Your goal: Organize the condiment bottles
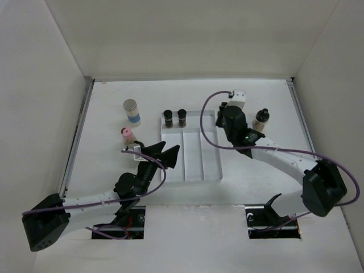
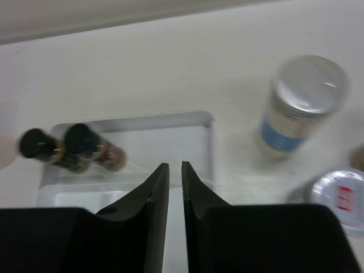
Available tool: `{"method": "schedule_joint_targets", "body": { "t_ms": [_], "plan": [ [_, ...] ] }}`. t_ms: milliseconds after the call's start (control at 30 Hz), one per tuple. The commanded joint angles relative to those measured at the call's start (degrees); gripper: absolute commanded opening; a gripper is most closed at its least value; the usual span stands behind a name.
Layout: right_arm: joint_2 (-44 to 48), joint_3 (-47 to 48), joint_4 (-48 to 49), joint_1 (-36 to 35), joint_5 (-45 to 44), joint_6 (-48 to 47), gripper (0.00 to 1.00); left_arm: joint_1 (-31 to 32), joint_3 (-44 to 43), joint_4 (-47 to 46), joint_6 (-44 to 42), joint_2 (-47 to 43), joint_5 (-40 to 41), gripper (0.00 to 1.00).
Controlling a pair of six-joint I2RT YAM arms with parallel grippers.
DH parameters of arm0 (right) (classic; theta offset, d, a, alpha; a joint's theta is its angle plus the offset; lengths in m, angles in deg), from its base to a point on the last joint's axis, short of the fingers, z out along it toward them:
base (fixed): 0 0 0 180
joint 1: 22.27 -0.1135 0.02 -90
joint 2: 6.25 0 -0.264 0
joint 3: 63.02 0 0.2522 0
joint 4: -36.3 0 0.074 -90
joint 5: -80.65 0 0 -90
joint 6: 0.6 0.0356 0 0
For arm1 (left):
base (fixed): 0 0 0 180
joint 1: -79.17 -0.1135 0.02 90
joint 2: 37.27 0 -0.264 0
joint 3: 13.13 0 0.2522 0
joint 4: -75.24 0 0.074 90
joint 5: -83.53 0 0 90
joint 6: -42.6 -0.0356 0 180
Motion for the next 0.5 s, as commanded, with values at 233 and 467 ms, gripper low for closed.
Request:
{"method": "schedule_joint_targets", "body": {
  "t_ms": [233, 467],
  "plan": [
    [8.3, -9.3, -8.7, 14.1, -3.3, 0.3, 0.93, 3.6, -2.7, -7.8, -2.7, 10.7, -9.1, 0.85],
    [1.1, -7.0, -9.1, 17.1, 0.9, 0.4, 0.97, 3.3, -2.8, -7.8, -2.6, 11.8, -8.5, 0.85]
  ]
}}
